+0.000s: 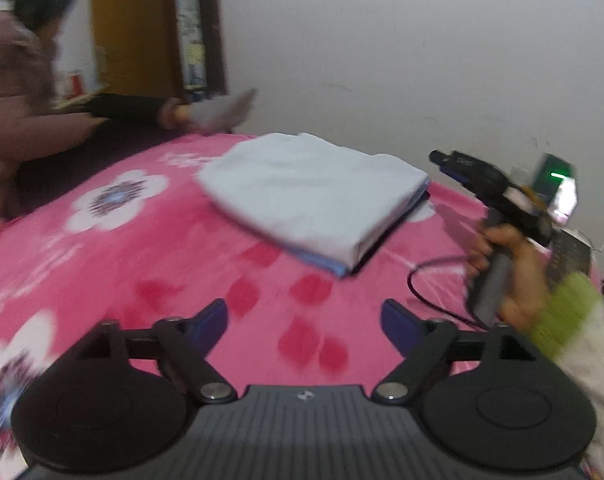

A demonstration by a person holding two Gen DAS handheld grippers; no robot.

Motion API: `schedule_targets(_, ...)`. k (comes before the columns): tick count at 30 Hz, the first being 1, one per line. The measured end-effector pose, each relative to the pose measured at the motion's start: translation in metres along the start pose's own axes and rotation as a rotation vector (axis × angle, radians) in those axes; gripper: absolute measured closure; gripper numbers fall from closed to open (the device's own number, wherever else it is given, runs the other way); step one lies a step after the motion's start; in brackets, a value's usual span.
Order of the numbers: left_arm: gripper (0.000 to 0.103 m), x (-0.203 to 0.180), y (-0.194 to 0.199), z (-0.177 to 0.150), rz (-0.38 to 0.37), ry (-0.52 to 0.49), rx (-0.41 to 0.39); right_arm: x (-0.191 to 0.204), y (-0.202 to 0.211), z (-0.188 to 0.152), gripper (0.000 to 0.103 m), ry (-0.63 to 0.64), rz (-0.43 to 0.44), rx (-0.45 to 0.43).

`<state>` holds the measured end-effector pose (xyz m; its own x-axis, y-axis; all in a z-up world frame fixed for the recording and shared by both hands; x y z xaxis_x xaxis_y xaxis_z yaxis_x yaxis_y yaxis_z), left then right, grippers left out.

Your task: Fold clothes

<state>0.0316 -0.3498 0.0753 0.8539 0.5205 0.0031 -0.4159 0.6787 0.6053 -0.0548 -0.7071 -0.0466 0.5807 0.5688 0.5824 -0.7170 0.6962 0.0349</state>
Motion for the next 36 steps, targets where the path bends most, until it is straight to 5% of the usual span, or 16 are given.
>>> schedule_targets(6,0.007,0.02,0.061,-0.029,-0.013,0.112,-0.011,0.031,0.023,0.026,0.083,0.037,0.038,0.079)
schedule_targets(13,0.016,0.015,-0.004,0.001,0.154,-0.034,-0.158,0.094,0.004,0.082,0.083,0.166,0.185,0.329)
schedule_targets(15,0.021,0.005,-0.042,0.013,0.129,-0.108,-0.177,0.112,-0.017,0.093,0.083,0.239,0.228,0.428)
schedule_targets(21,0.039,-0.024,-0.146,0.052,-0.013,-0.156,-0.169,0.158,-0.091,0.06,0.088,0.489,0.26,0.679)
schedule_targets(26,0.052,-0.031,-0.196,0.057,-0.096,-0.158,-0.129,0.163,-0.156,0.01,0.09,0.531,0.248,0.822)
schedule_targets(30,0.053,-0.031,-0.215,0.046,-0.144,-0.176,-0.095,0.146,-0.202,-0.024,0.09,0.529,0.207,0.927)
schedule_targets(32,0.053,-0.03,-0.217,0.042,-0.161,-0.169,-0.092,0.133,-0.219,-0.036,0.09,0.495,0.171,0.956)
schedule_targets(36,0.053,-0.029,-0.217,0.039,-0.183,-0.148,-0.086,0.121,-0.24,-0.033,0.092,0.407,0.131,0.868)
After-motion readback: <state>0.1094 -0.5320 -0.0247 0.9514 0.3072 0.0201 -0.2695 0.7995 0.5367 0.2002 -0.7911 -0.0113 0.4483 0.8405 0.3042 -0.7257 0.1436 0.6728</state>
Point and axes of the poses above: each gripper's, at about its wrist camera, not at the fingertips, and y roughly against the way its jaws point, x to its left, z to its top, the point moved 4 cm from there along -y, roughly the way its jaws point, and after that the axes turned 3 degrees about y, right-handed, at the moved point
